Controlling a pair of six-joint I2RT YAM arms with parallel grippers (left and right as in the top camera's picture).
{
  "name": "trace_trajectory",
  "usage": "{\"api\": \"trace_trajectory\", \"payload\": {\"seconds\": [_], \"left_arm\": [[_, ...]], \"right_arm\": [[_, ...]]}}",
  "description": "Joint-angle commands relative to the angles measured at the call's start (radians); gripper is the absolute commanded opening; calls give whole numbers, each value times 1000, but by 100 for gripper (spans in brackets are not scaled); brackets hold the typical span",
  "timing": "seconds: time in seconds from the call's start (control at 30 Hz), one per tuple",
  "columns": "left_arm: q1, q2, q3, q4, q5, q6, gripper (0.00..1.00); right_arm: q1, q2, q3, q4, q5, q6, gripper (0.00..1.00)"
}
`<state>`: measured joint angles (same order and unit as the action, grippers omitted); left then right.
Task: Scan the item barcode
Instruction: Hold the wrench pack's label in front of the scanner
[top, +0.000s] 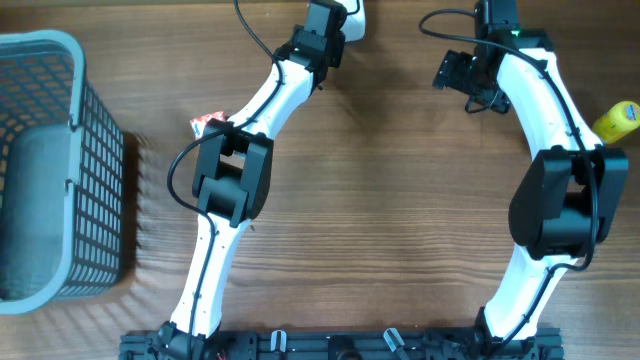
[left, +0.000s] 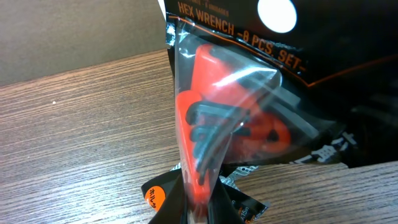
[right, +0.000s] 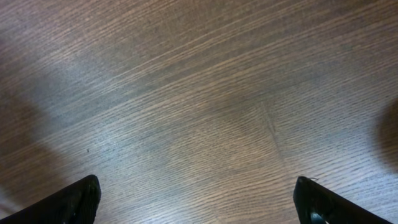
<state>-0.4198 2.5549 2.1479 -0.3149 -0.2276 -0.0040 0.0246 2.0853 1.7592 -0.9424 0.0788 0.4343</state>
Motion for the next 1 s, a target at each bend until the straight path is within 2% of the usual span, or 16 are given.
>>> {"api": "trace_trajectory", "payload": {"seconds": [0.0,0.27,0.47,0.73,0.97], "left_arm": [[-3,24,34,-30,-35,-4,4],[-1,22,293,-373,-35,23,4],[3,22,327,-515,-31,-28,4],[2,22,327,-577,139,-65,4],[-28,22,327,-536,148,-64,4]], "right_arm": [[11,19,0,-11,-12,18,100],[12,19,0,-27,-28,23,100],[12,19,0,-73,-35,55,100],[12,19,0,-90,-35,74,100],[12,19,0,-90,-35,75,100]]}}
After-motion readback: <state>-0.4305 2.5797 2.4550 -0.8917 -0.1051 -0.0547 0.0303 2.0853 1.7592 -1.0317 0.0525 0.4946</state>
